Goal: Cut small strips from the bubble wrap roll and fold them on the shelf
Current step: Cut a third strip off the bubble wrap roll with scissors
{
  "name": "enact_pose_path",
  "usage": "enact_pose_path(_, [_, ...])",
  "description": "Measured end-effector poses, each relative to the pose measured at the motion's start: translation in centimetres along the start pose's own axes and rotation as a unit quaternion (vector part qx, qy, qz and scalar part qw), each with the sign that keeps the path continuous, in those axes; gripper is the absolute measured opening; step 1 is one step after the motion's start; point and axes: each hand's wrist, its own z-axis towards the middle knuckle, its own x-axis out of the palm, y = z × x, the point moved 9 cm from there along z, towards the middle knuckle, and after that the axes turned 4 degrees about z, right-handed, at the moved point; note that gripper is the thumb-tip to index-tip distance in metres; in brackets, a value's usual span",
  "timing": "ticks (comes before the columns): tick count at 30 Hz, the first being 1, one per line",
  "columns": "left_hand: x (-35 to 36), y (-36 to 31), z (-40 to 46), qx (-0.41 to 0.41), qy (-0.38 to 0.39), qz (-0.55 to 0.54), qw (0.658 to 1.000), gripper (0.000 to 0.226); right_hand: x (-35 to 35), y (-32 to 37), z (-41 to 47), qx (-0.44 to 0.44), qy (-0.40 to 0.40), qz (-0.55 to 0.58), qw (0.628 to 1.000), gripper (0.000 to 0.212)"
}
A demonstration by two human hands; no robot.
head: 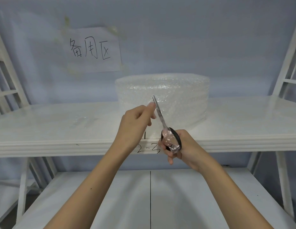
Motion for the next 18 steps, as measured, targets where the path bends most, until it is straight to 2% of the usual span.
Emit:
enact_pose_path(3, [0.5, -0.3, -0.1, 0.027, 0.007, -0.008, 1.0, 0.027, -0.1, 0.1, -0.1, 0.0, -0.005, -0.005, 1.0, 0.033])
enact_pose_path(7, [0.8, -0.2, -0.1, 0.029, 0.02, -0.023, 0.999, 0.023, -0.1, -0.1, -0.3, 0.013, 0.017, -0.004, 1.0, 0.062])
enact_pose_path(9, [1.1, -0.1, -0.3, 0.031, 0.035, -0.026, 0.999, 0.023, 0.0, 0.3, -0.3, 0.014, 0.024, -0.008, 1.0, 0.069])
enact_pose_path(14, [0.9, 0.0, -0.3, 0.028, 0.034, -0.045, 0.998, 0.025, 0.0, 1.5, 0.3, 0.001, 0.017, -0.044, 0.999, 0.053])
enact_pose_path(18, [0.8, -0.1, -0.2, 0.026, 0.036, -0.045, 0.998, 0.025, -0.1, 1.7, 0.3, -0.005, 0.02, -0.052, 0.998, 0.058])
